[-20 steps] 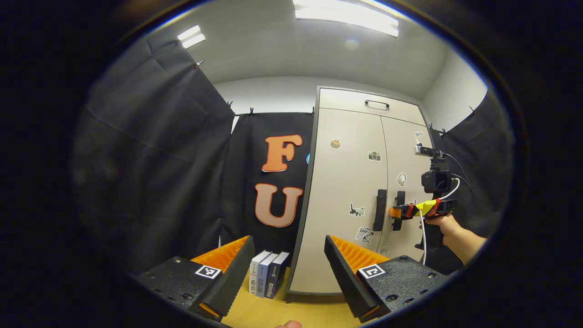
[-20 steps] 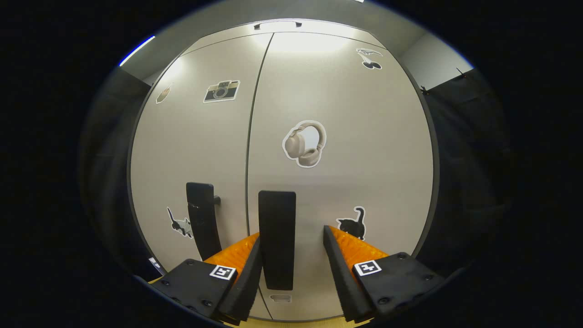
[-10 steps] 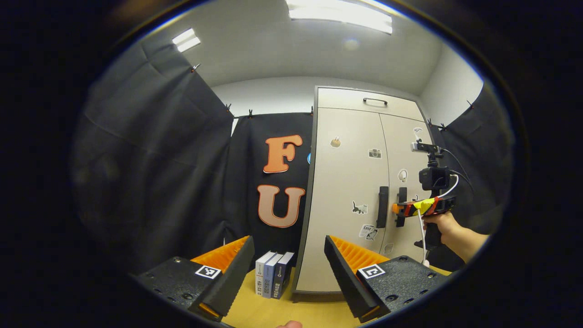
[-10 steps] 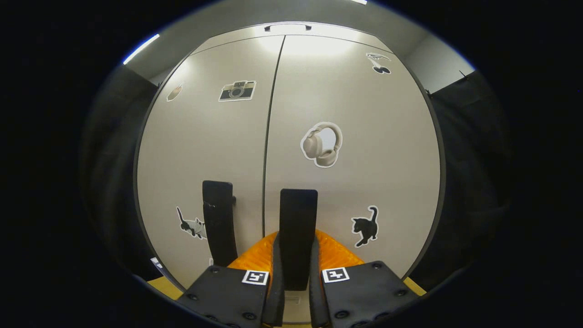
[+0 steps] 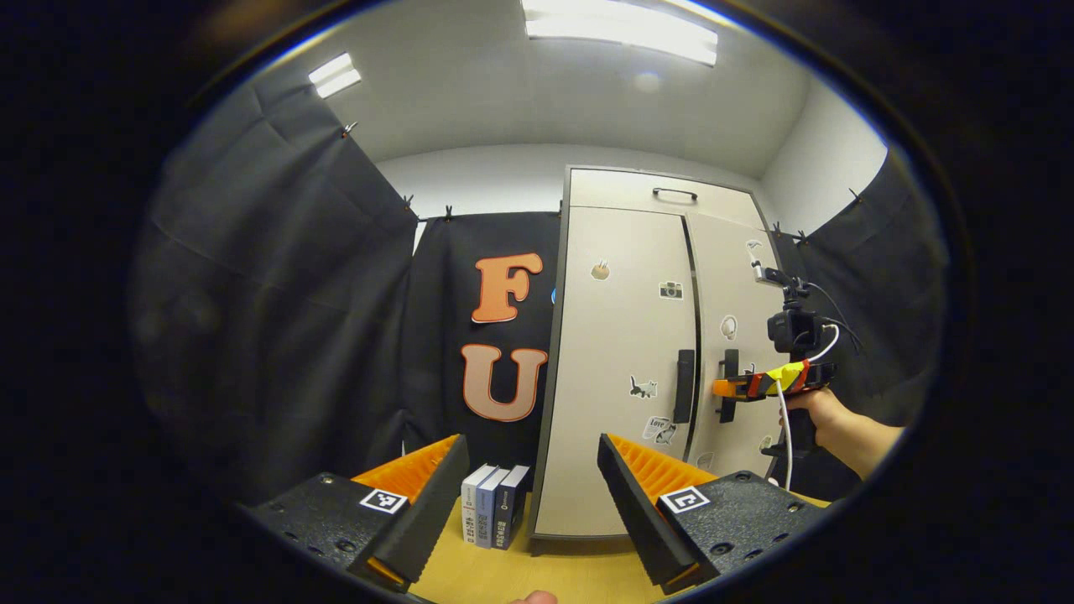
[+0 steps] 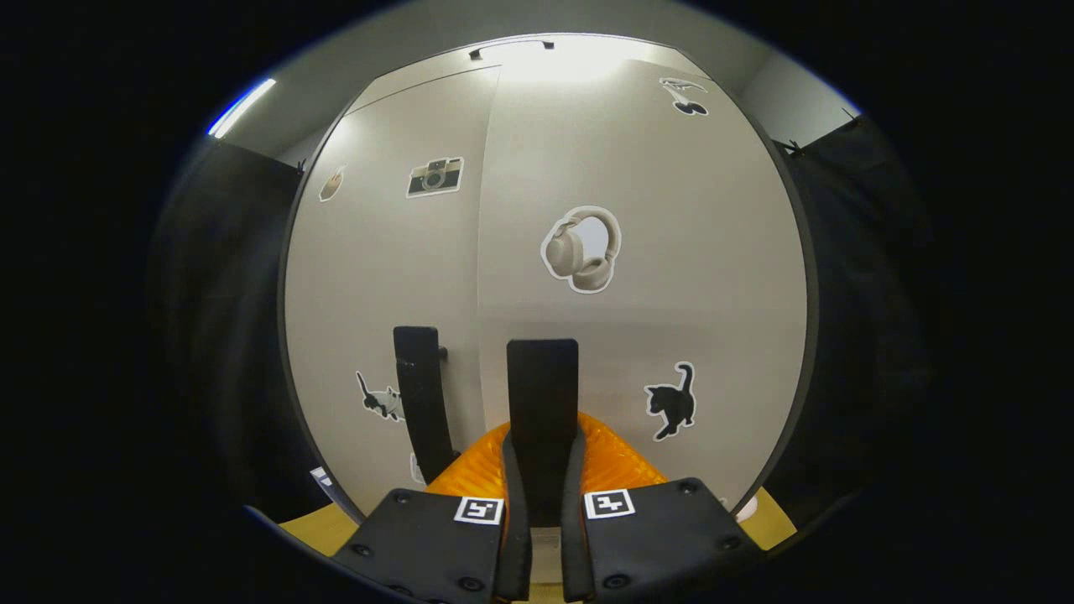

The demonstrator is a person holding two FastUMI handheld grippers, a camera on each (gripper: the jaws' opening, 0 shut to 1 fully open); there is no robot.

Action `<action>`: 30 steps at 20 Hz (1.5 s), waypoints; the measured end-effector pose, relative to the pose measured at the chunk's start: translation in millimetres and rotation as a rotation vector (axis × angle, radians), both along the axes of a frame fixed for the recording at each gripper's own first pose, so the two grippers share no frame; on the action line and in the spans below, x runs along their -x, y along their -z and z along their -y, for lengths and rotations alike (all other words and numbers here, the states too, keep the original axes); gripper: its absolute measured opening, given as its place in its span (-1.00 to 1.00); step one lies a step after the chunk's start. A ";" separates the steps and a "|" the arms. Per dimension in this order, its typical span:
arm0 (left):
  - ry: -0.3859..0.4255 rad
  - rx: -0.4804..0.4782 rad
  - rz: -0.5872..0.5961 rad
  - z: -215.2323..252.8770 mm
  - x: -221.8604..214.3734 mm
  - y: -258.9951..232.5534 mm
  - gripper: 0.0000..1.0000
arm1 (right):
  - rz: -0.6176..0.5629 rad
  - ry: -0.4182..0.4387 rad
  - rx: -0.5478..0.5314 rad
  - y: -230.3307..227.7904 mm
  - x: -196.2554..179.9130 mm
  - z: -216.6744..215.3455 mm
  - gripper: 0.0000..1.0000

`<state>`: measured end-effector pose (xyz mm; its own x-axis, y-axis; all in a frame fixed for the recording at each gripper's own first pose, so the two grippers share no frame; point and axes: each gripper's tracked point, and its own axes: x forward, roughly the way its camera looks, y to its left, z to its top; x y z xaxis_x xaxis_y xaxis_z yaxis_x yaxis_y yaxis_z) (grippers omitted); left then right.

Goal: Open the right door of the double-door shoe cabinet with the right hand, and open the left door with the left hand.

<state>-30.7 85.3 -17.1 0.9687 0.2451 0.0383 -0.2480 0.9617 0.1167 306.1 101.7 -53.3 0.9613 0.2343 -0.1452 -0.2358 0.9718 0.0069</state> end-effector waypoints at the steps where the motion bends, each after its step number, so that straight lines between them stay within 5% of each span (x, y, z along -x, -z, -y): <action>1: 0.006 0.004 -0.001 3.8 0.5 -0.6 0.88 | -0.010 -0.018 -0.011 -1.0 6.3 1.9 -0.56; 11: 0.016 0.046 -0.046 37.2 -9.3 9.1 0.89 | -0.031 -0.156 0.006 -13.7 76.9 55.0 -0.56; 17: -0.010 0.055 -0.060 63.7 -25.7 17.9 0.88 | -0.036 -0.216 -0.038 -24.5 117.0 125.2 -0.57; 30: -0.018 0.096 -0.062 123.2 -39.4 33.5 0.83 | -0.018 -0.241 -0.075 -31.7 120.7 191.6 -0.60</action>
<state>8.7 -38.0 -50.6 0.9639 0.2621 -0.0462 -0.2604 0.9647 0.0404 185.4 -89.9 -21.7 0.8739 0.4669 -0.1352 -0.4596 0.8843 0.0829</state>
